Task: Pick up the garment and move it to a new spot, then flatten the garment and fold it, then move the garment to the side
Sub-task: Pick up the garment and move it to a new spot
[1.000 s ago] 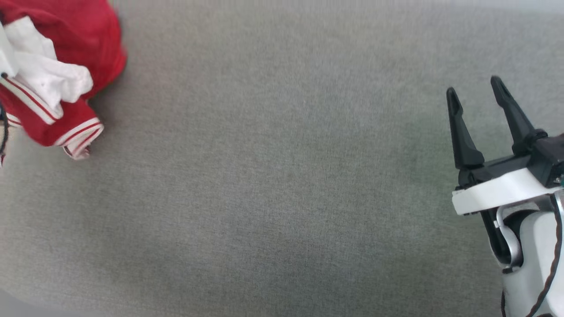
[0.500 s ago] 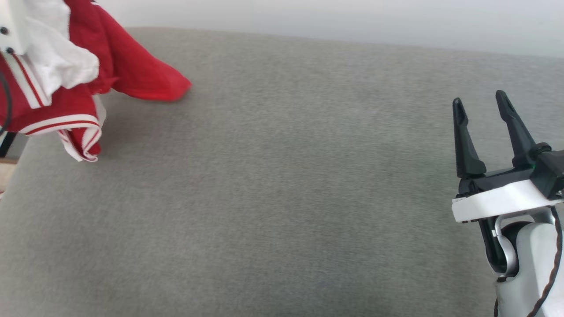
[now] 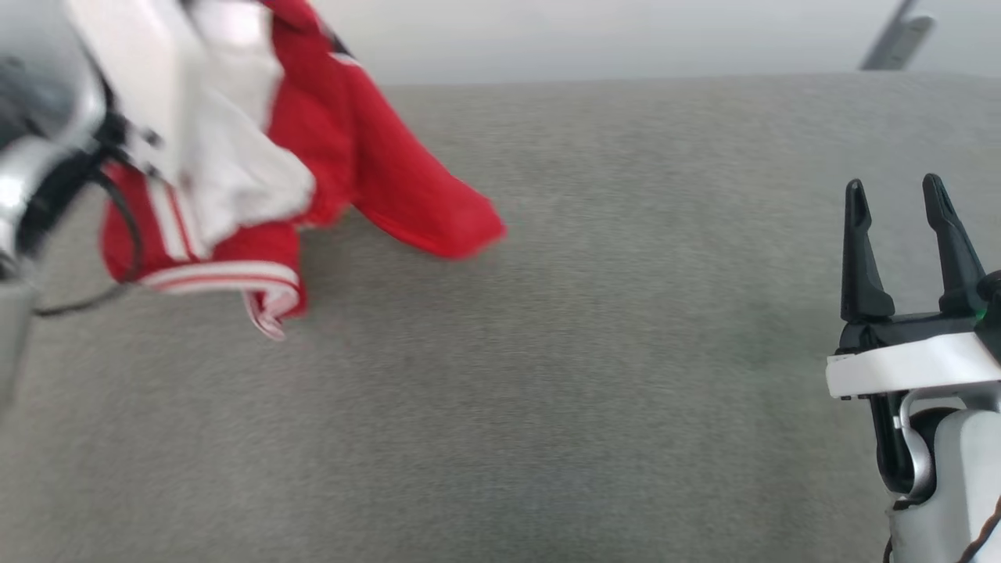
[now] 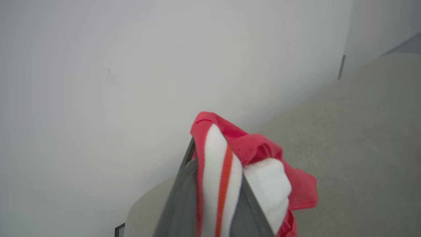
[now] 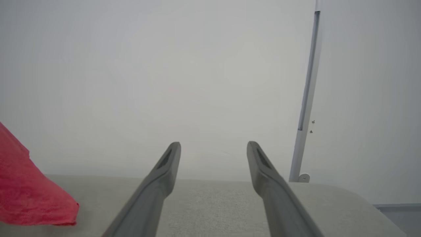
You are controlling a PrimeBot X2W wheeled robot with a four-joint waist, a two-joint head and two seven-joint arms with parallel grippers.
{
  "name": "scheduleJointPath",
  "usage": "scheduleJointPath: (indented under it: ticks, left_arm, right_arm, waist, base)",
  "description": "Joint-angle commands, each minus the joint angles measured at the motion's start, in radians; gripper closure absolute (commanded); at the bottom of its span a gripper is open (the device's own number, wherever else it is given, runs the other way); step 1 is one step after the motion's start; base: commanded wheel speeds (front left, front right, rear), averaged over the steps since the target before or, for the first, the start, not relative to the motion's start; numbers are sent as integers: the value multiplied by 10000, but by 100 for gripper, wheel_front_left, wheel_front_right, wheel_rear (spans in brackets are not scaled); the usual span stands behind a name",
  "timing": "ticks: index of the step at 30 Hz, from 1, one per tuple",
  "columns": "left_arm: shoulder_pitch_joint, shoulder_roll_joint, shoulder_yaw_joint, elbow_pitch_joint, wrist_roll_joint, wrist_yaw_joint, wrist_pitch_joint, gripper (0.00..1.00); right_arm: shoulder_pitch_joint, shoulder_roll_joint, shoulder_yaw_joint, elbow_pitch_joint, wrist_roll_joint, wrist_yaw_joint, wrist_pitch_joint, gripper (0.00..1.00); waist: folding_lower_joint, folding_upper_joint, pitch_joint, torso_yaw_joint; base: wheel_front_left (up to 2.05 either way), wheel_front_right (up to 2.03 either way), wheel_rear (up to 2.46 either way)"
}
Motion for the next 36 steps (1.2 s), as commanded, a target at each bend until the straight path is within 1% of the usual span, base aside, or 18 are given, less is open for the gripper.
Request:
scheduleJointPath:
  ticks: [1,4,7,12,14,21,24,25,32,33,34,35,36]
  left_arm:
    - [279,-94,-138,-246,-118,67,158,100]
    - [587,-282,-536,-805,-165,169,599,100]
    - [1022,-523,-992,-1041,-245,223,860,100]
    - [1910,-961,-1734,-505,-408,211,903,100]
    - [2228,-1105,-1916,-41,-409,271,814,100]
    - [3022,-1688,-2521,2164,-692,-16,420,100]
    - [3143,-1950,-2806,3183,-699,-167,268,100]
    - [3143,-1950,-2806,3183,-699,-167,268,100]
    - [3065,-2655,-3373,5445,-699,-494,-182,100]
    - [3019,-2757,-3444,5680,-662,-548,-275,86]
    - [2958,-2867,-3484,5847,-705,-588,-369,80]
    - [2868,-2980,-3499,5968,-775,-627,-476,61]
    - [2753,-3052,-3495,6038,-819,-661,-605,6]
  right_arm:
    - [158,62,-61,9,12,1,-81,0]
    - [186,145,-167,67,3,1,-121,0]
    - [195,213,-166,204,60,1,-199,0]
    - [110,319,34,534,160,1,-361,0]
    - [38,347,165,699,189,1,-409,0]
    - [-169,456,590,1187,249,1,-561,0]
    - [-244,475,716,1295,246,1,-588,0]
    - [-244,475,716,1295,246,1,-588,0]
    - [-412,495,1008,1510,278,1,-624,0]
    - [-424,498,1037,1532,263,1,-629,0]
    - [-430,499,1062,1548,273,1,-631,0]
    - [-431,503,1085,1567,287,1,-634,0]
    - [-422,500,1095,1581,297,1,-634,0]
  waist:
    - [0,0,90,-438]
    - [0,0,222,-800]
    - [0,0,353,-1132]
    - [0,0,570,-1594]
    - [0,0,639,-1765]
    - [0,0,812,-2179]
    - [0,0,830,-2258]
    - [0,0,830,-2258]
    - [0,0,840,-2301]
    - [0,0,838,-2291]
    - [0,0,831,-2277]
    - [0,0,811,-2251]
    - [0,0,783,-2215]
  base:
    - [0,0,0]
    - [0,0,0]
    - [0,0,0]
    - [0,0,0]
    - [0,0,0]
    - [0,0,0]
    - [0,0,0]
    - [0,0,0]
    - [0,0,0]
    - [0,0,0]
    - [0,0,0]
    - [0,0,0]
    - [0,0,0]
